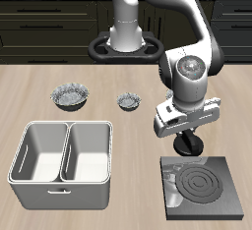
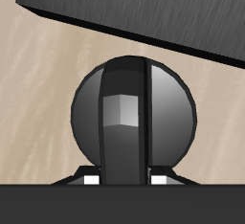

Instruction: Turn off the flat stove and place the smallest bowl on it

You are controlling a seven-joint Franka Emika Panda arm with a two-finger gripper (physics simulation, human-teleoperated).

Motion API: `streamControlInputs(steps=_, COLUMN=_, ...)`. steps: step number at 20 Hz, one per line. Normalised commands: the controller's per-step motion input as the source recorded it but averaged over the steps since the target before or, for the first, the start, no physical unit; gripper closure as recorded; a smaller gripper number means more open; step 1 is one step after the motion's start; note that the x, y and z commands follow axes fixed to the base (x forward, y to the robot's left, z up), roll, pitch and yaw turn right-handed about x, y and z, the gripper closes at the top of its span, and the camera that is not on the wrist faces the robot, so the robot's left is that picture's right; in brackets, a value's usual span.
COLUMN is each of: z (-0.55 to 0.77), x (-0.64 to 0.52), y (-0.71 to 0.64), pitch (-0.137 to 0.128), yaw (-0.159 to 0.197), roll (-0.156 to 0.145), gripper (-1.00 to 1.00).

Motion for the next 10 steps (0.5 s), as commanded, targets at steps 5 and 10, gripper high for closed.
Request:
streamControlInputs(steps=5, z=0.08, x=0.00, y=0.01, pitch=-0.003, yaw=-0.050, roll=0.006, gripper=1.00)
streamControlInputs(steps=10, z=0.03, x=-0.01, y=0.05, pitch=-0.012, yaw=-0.019, roll=0.015, gripper=1.00)
